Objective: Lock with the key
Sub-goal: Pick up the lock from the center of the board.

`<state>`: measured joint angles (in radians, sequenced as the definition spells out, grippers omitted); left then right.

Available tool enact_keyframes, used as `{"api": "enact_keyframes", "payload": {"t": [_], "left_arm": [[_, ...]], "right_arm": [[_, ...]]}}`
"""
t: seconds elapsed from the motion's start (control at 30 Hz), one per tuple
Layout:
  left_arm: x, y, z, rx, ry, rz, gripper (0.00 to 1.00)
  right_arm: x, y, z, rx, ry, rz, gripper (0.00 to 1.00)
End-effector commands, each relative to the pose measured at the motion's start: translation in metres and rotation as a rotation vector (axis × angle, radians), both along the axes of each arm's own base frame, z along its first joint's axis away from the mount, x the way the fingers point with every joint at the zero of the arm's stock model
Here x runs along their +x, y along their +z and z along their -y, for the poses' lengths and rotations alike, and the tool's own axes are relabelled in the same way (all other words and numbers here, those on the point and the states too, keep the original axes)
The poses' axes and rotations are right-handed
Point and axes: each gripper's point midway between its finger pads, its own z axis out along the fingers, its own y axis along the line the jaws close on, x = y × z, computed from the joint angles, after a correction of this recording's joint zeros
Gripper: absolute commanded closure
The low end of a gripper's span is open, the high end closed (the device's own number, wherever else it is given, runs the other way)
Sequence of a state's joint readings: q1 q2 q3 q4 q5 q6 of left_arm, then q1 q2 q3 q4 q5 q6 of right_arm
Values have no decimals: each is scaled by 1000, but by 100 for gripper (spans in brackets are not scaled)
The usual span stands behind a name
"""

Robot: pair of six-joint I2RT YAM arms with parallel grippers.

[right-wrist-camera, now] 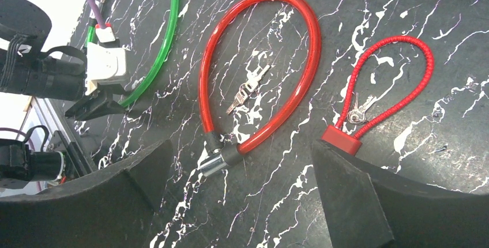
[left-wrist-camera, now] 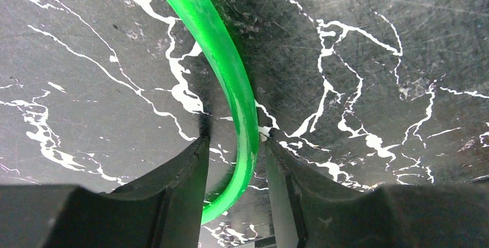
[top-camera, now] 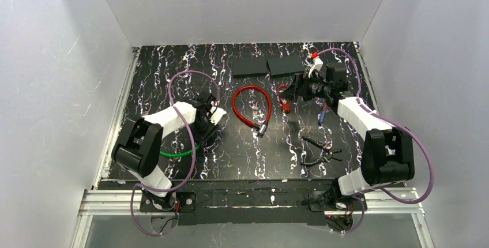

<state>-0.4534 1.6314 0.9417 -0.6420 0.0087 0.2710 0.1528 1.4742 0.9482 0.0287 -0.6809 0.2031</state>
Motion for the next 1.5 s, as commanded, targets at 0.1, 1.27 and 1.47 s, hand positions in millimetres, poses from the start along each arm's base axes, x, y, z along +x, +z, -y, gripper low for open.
{"api": "enact_keyframes", "payload": {"t": [0.1,1.27,1.47], "left_arm": [[11,23,13,-84,94,7,83],[90,329,39,-962,1036,409,100],[96,335,41,-1026,1111,354,100]], "right_arm": [[6,22,-5,33,-9,82,2],[-85,129,-209,179,466,329,2],[-91,124,-237,168,483,320,2]]}}
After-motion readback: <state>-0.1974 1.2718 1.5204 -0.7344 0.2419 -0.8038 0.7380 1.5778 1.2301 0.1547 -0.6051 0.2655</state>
